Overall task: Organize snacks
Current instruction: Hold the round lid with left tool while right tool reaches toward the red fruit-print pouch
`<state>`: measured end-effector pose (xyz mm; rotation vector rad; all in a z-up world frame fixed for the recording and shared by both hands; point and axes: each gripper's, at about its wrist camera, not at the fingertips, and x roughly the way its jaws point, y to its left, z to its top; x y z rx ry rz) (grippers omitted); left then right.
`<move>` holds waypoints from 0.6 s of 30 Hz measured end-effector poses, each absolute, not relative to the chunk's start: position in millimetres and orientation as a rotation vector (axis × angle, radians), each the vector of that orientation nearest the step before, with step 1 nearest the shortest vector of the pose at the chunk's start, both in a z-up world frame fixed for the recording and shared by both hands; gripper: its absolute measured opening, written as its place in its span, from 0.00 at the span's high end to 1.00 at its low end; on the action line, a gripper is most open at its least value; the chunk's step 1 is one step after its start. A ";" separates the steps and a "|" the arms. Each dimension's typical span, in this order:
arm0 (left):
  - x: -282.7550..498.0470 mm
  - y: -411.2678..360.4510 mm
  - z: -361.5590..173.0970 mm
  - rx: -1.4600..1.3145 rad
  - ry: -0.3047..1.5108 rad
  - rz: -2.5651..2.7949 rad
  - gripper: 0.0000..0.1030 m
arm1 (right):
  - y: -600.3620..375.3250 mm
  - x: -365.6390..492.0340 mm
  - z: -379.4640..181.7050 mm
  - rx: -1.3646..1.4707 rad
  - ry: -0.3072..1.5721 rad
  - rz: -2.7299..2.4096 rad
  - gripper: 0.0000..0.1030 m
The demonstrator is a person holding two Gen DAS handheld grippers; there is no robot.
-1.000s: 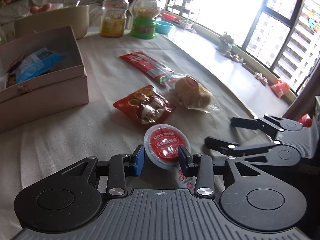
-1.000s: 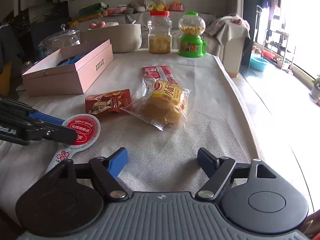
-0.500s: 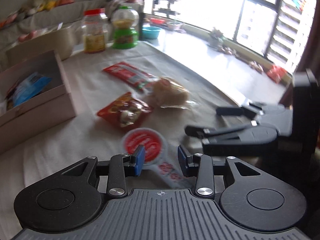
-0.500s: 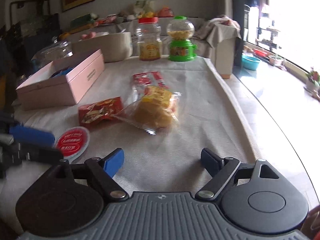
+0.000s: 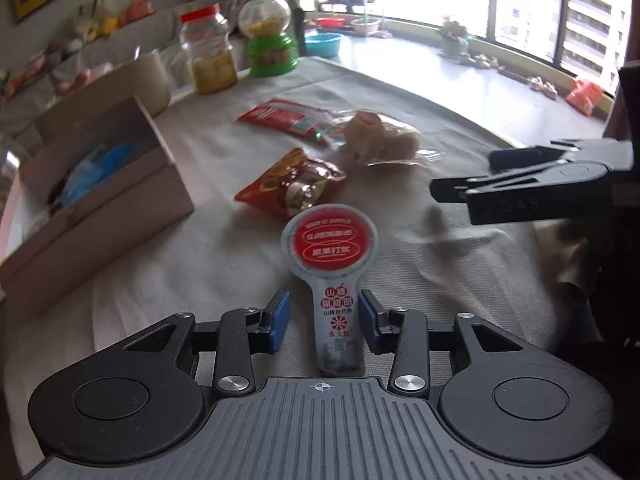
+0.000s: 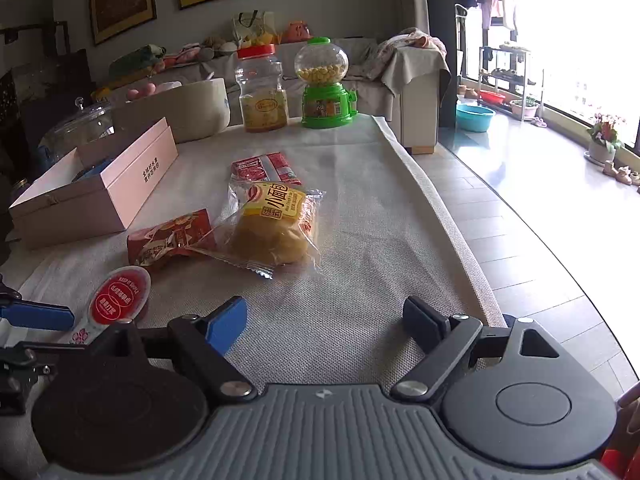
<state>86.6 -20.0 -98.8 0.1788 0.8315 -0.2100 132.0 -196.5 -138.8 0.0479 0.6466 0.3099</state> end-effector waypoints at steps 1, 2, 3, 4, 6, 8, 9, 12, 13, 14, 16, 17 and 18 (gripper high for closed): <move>89.9 -17.0 -99.1 0.140 0.844 -0.221 0.59 | -195.7 131.9 -138.8 0.043 0.647 0.309 0.16; 93.3 -14.9 -99.5 0.104 0.853 -0.233 0.59 | -195.6 131.8 -138.9 0.037 0.646 0.310 0.16; 96.8 -14.3 -100.0 0.078 0.857 -0.242 0.59 | -195.0 131.7 -139.1 0.032 0.646 0.310 0.16; 100.5 -14.9 -100.5 0.065 0.858 -0.245 0.59 | -194.6 131.7 -139.1 0.027 0.647 0.310 0.16; 105.1 -17.8 -101.2 0.063 0.850 -0.241 0.59 | -193.1 131.4 -139.3 0.020 0.647 0.310 0.16; 110.7 -18.8 -102.4 0.058 0.843 -0.243 0.59 | -191.8 131.3 -139.6 0.005 0.649 0.313 0.15; 112.3 -19.2 -103.2 0.056 0.839 -0.247 0.58 | -190.7 131.2 -139.7 -0.005 0.652 0.317 0.14; 113.6 -19.8 -104.2 0.064 0.830 -0.269 0.57 | -189.0 131.2 -139.2 -0.026 0.671 0.344 0.08; 113.1 -19.5 -104.7 0.069 0.828 -0.278 0.57 | -188.5 132.1 -139.0 -0.036 0.682 0.356 0.06; 111.7 -19.0 -105.2 0.070 0.825 -0.284 0.57 | -187.5 133.4 -138.5 -0.050 0.700 0.372 0.03; 108.6 -14.8 -107.0 0.048 0.805 -0.289 0.57 | -184.5 136.6 -137.6 -0.078 0.737 0.399 0.00; 107.1 -12.6 -108.1 0.033 0.792 -0.285 0.58 | -183.9 137.2 -137.3 -0.087 0.747 0.403 0.00; 105.8 -11.3 -108.5 0.028 0.783 -0.275 0.65 | -183.9 137.5 -136.6 -0.092 0.757 0.407 0.00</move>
